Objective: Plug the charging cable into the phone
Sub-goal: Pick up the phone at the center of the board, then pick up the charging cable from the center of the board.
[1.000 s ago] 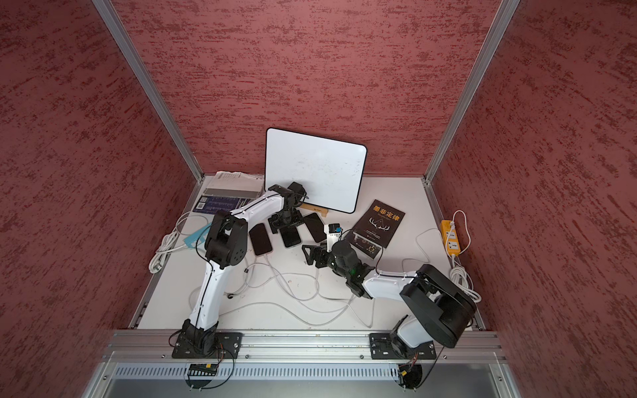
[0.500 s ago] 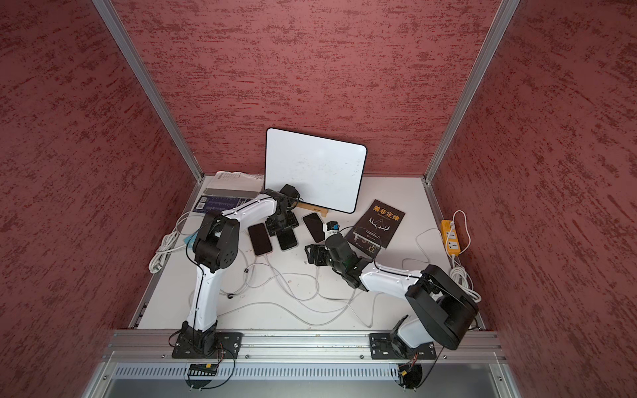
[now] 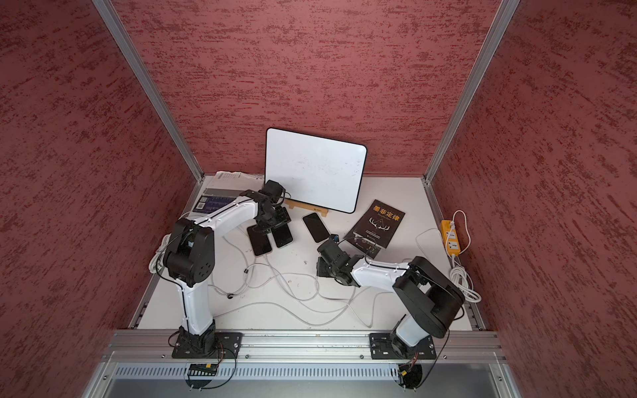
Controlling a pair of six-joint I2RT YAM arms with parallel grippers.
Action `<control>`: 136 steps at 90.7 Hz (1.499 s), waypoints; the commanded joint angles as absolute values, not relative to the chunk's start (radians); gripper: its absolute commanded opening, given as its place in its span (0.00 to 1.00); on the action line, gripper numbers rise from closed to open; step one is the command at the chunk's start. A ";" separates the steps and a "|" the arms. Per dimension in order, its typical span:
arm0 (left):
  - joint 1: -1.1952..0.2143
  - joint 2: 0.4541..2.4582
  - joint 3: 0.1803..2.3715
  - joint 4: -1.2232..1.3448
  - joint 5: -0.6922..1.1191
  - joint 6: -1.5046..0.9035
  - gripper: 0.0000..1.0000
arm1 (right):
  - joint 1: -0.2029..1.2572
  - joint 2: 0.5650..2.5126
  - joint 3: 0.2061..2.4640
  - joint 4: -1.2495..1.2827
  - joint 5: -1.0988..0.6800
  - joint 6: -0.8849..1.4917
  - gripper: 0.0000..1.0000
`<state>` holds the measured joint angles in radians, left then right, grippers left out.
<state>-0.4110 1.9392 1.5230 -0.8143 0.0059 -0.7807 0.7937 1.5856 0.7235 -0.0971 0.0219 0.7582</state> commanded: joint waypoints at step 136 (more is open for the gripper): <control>-0.436 1.726 1.358 -0.728 -0.016 -0.756 0.00 | 0.851 1.503 0.644 0.351 -0.381 0.352 0.00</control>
<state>-0.4183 1.8198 1.3872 -0.7628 0.0216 -0.7475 0.8391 1.5387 0.6903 0.1566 -0.2214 0.5076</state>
